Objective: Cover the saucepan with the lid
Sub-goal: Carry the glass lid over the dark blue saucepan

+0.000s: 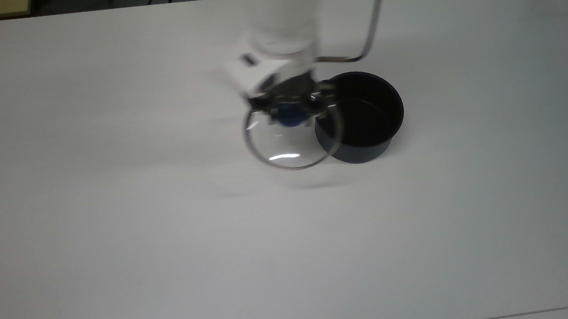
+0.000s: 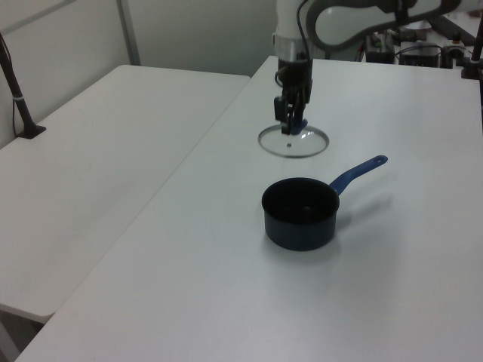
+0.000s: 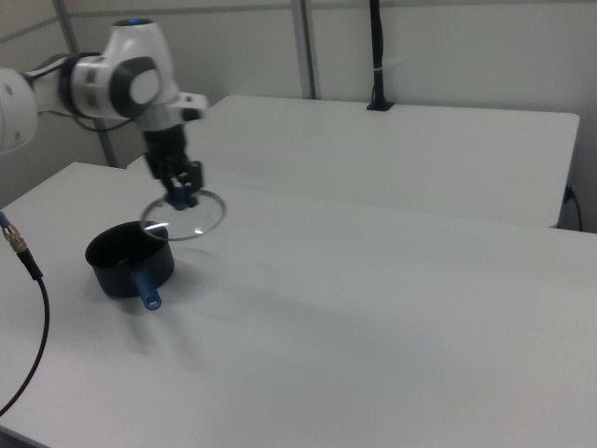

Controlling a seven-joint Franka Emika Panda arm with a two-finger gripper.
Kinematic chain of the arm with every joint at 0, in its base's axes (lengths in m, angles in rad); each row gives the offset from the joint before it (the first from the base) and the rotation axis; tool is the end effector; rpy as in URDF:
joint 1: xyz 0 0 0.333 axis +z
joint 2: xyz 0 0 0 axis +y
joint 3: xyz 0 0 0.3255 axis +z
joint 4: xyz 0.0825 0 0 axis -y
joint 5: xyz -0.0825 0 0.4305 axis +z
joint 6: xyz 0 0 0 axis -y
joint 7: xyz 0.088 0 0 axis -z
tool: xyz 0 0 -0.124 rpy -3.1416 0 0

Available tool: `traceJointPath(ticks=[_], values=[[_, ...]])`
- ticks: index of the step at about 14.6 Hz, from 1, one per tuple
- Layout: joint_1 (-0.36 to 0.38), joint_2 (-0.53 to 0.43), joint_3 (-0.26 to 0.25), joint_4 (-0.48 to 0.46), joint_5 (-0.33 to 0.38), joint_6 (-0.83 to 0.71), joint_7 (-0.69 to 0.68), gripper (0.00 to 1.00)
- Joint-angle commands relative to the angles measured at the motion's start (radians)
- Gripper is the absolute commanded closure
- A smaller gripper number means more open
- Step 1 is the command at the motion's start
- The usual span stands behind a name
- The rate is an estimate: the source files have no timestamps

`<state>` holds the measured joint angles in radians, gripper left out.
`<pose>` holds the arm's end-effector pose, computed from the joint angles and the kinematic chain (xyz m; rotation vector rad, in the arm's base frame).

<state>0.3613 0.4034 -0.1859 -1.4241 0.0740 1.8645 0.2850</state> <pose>0.7167 0.1538 0.4538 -3.1268 0.1773 -0.0673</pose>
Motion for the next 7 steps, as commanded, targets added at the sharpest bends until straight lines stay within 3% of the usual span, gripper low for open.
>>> traceJointPath(ticks=[1, 7], values=[[0.122, -0.005, -0.017, 0.004, -0.042, -0.024, 0.074, 0.61], [0.229, -0.003, -0.015, -0.012, -0.076, -0.024, 0.131, 0.61]])
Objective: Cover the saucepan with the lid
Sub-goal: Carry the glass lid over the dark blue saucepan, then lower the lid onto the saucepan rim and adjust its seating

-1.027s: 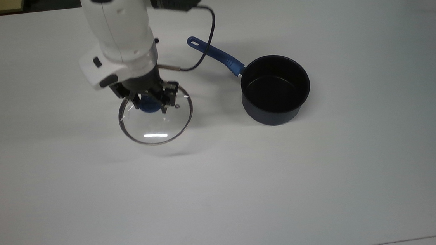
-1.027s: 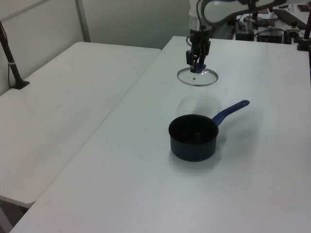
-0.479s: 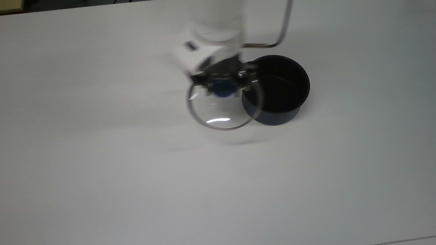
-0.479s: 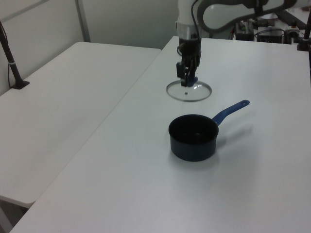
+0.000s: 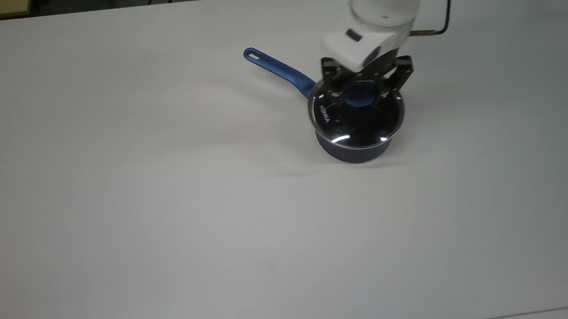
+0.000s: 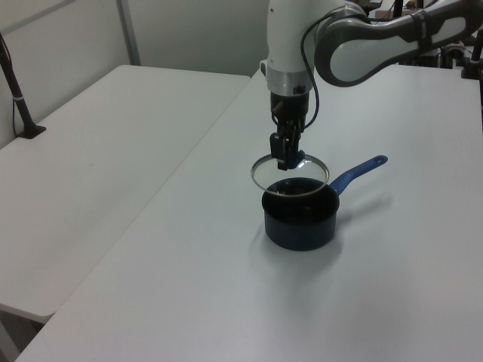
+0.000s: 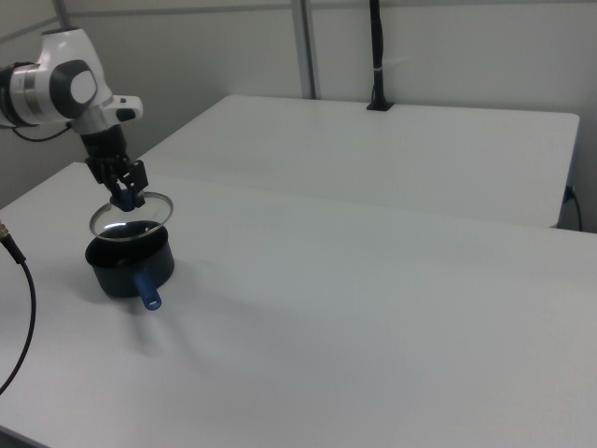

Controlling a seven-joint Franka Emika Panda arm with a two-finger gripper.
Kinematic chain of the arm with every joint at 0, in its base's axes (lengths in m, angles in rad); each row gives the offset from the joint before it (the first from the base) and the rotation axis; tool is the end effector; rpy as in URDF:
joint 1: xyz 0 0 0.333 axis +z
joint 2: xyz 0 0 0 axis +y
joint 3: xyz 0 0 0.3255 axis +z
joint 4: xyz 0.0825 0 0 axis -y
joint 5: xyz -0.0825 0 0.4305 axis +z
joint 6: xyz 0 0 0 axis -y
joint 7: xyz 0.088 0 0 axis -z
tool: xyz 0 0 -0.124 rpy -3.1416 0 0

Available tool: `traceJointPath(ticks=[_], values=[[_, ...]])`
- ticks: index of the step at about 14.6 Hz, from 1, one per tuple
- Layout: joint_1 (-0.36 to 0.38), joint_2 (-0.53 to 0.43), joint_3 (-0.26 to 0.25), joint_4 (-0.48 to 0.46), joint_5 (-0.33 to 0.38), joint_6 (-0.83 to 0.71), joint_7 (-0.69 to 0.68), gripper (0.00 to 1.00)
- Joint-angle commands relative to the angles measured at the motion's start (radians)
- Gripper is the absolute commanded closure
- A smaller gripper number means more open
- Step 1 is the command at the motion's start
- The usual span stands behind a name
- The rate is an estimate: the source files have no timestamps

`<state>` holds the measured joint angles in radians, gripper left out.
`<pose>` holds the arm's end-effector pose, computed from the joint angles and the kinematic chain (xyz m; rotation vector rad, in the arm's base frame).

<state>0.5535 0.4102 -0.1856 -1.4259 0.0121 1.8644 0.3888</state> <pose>0.6766 0.2830 0.4481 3.0960 -0.0121 0.0859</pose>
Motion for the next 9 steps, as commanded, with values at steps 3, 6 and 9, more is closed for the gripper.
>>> traceJointPath(ticks=[3, 6, 9], values=[[0.040, -0.010, -0.015, -0.031, -0.014, -0.022, 0.028, 0.61], [0.042, -0.011, -0.015, -0.062, -0.018, -0.024, 0.021, 0.61], [0.042, -0.010, -0.015, -0.090, -0.029, -0.021, 0.018, 0.61]])
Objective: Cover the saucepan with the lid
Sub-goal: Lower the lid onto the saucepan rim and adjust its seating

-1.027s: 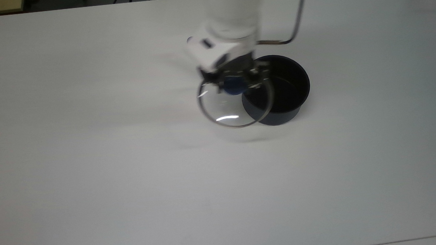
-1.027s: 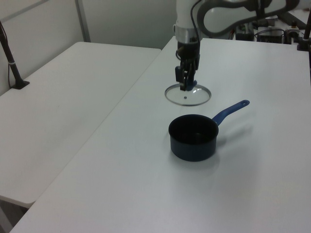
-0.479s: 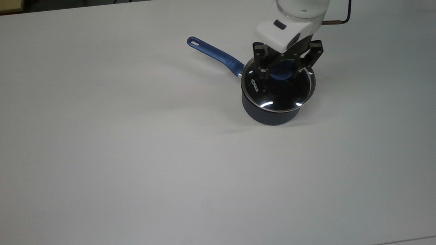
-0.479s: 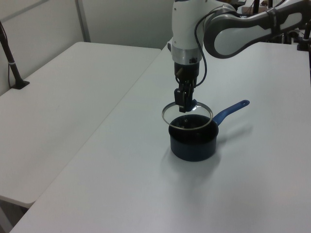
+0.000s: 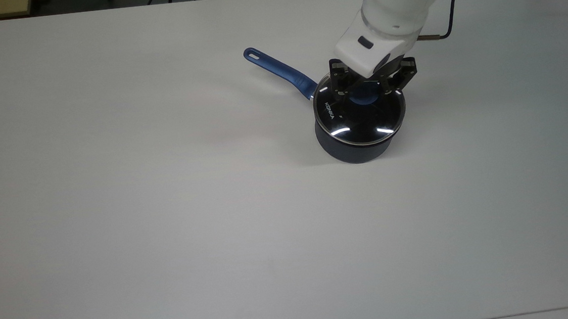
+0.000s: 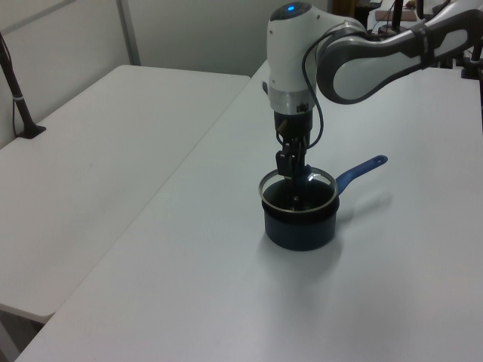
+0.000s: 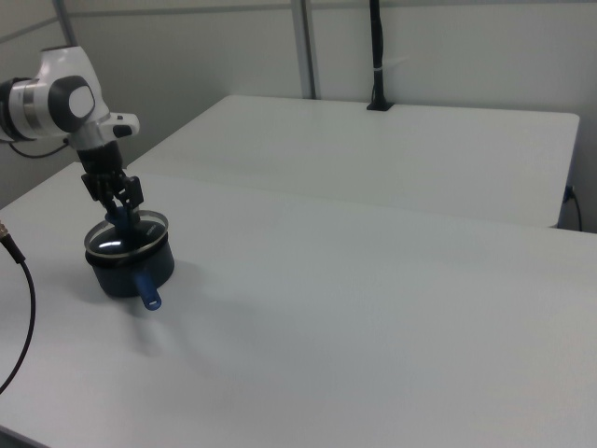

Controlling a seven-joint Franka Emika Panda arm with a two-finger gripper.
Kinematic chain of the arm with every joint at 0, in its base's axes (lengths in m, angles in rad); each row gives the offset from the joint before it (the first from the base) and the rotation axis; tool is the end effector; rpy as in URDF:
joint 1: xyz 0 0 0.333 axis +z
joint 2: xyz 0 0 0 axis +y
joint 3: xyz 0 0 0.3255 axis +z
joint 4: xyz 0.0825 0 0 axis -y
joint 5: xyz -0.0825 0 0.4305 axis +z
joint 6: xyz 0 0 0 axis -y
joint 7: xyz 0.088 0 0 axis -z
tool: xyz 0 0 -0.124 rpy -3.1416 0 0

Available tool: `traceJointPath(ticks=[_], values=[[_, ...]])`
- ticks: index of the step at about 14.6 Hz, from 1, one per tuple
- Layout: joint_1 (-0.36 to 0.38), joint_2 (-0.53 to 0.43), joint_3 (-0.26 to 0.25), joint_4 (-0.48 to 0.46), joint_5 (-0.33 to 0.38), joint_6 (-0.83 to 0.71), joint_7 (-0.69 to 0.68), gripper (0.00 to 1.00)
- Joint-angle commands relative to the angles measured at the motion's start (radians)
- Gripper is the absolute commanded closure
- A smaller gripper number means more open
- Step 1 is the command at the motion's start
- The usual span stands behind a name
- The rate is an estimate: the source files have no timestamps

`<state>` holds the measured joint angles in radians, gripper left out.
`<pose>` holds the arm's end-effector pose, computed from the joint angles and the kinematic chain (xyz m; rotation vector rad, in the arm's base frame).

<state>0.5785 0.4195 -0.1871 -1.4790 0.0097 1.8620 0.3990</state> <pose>0.6629 0.2936 0.4135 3.0686 0.0065 -0.0021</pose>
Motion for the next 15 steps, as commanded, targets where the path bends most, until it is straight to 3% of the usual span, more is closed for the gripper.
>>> traceJointPath(ticks=[1, 8, 15], values=[[0.018, -0.019, -0.014, -0.052, -0.036, -0.012, 0.007, 0.61], [0.023, -0.019, -0.014, -0.053, -0.037, -0.010, 0.009, 0.60], [0.075, -0.018, -0.014, -0.072, -0.036, -0.007, 0.032, 0.59]])
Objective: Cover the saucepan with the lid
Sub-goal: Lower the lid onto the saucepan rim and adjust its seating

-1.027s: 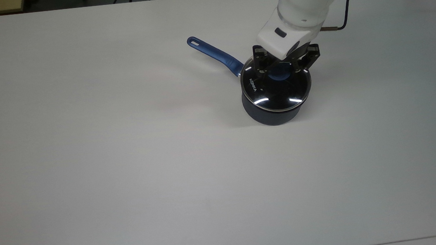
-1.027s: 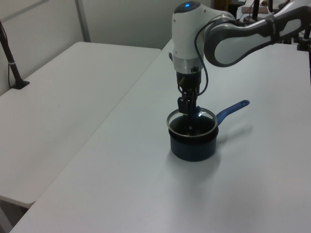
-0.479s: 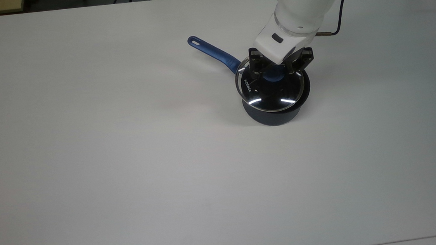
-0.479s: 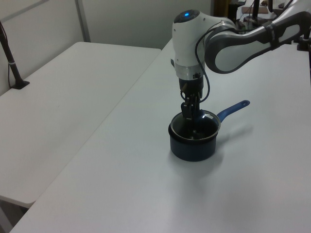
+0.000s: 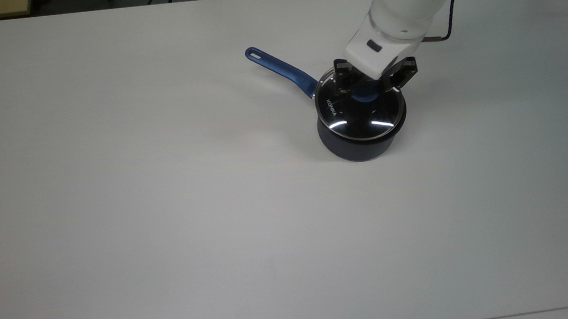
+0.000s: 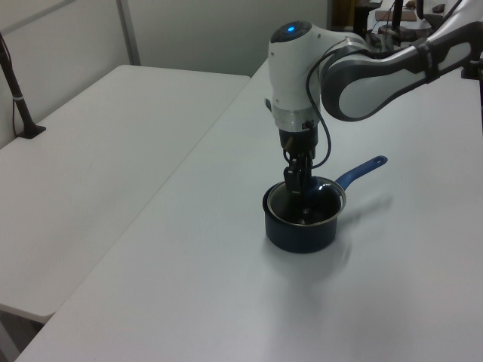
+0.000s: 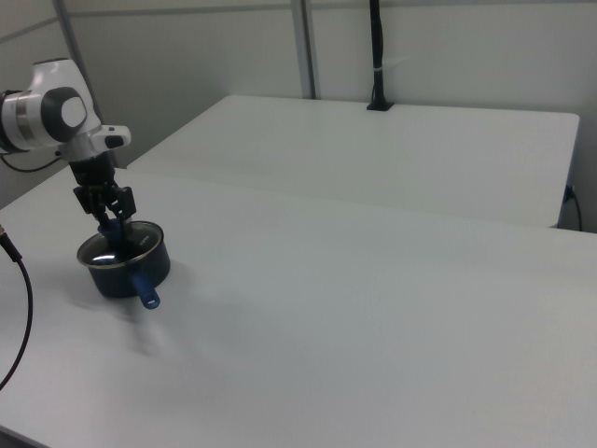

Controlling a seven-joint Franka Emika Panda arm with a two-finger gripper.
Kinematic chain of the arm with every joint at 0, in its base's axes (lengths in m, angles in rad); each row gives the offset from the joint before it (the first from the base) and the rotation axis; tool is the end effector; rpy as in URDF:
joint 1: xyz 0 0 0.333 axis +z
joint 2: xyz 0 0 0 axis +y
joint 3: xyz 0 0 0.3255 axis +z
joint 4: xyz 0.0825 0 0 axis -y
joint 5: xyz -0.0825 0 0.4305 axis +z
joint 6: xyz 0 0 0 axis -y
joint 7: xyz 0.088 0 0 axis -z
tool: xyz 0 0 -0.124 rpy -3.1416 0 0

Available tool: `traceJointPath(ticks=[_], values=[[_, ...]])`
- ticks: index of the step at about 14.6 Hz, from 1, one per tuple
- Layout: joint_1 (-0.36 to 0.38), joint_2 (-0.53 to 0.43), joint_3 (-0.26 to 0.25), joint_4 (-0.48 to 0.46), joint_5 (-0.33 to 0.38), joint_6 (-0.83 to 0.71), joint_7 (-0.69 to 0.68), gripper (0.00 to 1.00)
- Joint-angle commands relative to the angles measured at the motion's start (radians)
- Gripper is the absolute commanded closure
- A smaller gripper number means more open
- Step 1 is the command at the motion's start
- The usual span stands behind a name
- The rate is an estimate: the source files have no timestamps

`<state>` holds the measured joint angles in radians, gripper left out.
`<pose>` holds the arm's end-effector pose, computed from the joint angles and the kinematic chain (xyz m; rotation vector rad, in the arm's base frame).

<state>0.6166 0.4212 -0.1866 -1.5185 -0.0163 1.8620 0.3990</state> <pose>0.6459 0.3121 0.3922 3.0278 0.0750 -0.0419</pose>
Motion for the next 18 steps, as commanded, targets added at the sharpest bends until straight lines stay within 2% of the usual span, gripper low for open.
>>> traceJointPath(ticks=[1, 10, 11, 12, 13, 14, 18], values=[[0.034, -0.019, -0.014, -0.032, -0.010, -0.001, 0.050, 0.58], [0.023, -0.002, -0.020, -0.026, -0.011, 0.049, 0.063, 0.58], [0.023, -0.002, -0.020, -0.026, -0.010, 0.049, 0.064, 0.54], [0.023, -0.002, -0.020, -0.026, -0.010, 0.049, 0.069, 0.33], [0.023, -0.002, -0.020, -0.026, -0.010, 0.048, 0.069, 0.05], [0.023, -0.002, -0.022, -0.026, -0.010, 0.048, 0.069, 0.00], [0.005, -0.015, -0.022, -0.022, -0.004, 0.037, 0.060, 0.00]])
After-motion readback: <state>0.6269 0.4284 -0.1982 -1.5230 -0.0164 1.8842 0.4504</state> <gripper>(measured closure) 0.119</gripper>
